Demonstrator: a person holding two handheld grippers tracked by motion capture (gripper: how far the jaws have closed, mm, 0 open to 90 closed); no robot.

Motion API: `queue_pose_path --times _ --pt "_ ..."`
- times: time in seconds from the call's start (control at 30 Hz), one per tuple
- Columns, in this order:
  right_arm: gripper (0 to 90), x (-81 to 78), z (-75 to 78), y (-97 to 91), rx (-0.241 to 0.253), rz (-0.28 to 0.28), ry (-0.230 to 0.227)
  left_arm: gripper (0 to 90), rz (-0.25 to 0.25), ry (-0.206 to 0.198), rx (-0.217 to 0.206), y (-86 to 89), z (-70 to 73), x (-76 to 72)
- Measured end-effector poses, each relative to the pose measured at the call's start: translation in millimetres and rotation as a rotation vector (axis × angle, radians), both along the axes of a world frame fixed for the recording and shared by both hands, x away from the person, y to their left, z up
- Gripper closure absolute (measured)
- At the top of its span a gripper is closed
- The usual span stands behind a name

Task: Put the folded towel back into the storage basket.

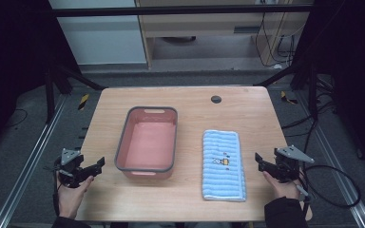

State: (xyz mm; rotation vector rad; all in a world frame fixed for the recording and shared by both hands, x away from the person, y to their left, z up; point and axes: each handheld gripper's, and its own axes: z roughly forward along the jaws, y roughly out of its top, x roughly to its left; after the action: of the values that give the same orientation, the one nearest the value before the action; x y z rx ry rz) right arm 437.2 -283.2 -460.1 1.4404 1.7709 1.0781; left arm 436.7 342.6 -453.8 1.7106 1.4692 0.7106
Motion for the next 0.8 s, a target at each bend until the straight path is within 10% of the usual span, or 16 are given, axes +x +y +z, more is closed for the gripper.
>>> queue_pose_path --times 0.8 --pt "41.7 -2.7 22.7 12.3 0.029 0.088 -0.049 17.4 -0.071 -0.082 -0.026 -11.3 28.9 -11.8"
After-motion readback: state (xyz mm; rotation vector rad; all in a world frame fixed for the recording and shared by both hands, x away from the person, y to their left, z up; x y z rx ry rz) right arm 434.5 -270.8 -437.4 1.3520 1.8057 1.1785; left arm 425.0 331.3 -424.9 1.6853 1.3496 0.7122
